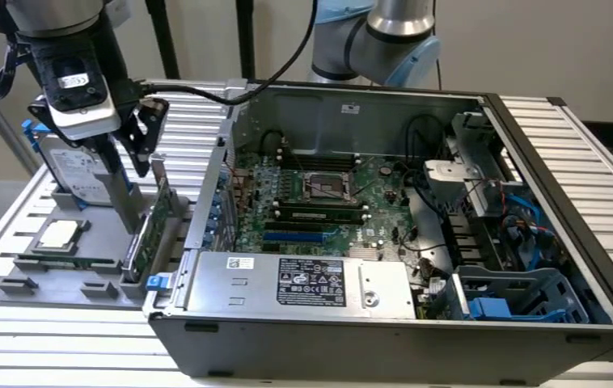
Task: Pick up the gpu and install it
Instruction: 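Pick up the gpu and move the gpu toward the slot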
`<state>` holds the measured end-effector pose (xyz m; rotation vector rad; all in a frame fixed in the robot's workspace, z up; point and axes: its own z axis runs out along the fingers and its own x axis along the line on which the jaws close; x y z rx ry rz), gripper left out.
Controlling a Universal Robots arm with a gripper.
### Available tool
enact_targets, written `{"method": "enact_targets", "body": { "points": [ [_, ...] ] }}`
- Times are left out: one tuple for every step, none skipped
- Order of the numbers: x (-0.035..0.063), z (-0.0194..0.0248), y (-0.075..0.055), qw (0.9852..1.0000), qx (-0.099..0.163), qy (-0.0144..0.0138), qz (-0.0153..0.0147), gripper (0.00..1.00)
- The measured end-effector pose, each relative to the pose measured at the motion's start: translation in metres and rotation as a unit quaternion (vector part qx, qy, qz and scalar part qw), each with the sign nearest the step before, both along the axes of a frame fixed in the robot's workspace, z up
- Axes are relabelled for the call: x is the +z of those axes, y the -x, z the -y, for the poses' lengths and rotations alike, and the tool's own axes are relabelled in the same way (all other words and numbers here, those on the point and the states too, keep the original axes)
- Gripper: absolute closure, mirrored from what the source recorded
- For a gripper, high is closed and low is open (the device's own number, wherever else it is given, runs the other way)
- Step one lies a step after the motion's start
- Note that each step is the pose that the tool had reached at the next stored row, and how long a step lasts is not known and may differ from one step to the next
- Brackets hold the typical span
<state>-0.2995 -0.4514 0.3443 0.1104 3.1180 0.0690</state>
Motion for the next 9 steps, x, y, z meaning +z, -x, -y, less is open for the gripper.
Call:
{"method": "enact_targets", "body": {
  "points": [
    [-0.0019, 0.0000, 0.000, 1.0000, 0.000, 0.0000, 0.0000, 0.00],
    [-0.0036, 0.0000, 0.000, 1.0000, 0.000, 0.0000, 0.0000, 0.00],
    [-0.0054, 0.0000, 0.000, 1.0000, 0.000, 0.0000, 0.0000, 0.00],
    [-0.0072, 0.0000, 0.000, 1.0000, 0.000, 0.0000, 0.0000, 0.00],
    [-0.0090, 0.0001, 0.000, 1.0000, 0.000, 0.0000, 0.0000, 0.00],
    [-0.0108, 0.0001, 0.000, 1.0000, 0.000, 0.0000, 0.0000, 0.00],
    [-0.0127, 0.0001, 0.000, 1.0000, 0.000, 0.0000, 0.0000, 0.00],
    [-0.0145, 0.0002, 0.000, 1.0000, 0.000, 0.0000, 0.0000, 0.00],
    [-0.0164, 0.0004, 0.000, 1.0000, 0.000, 0.0000, 0.0000, 0.00]
  ]
}}
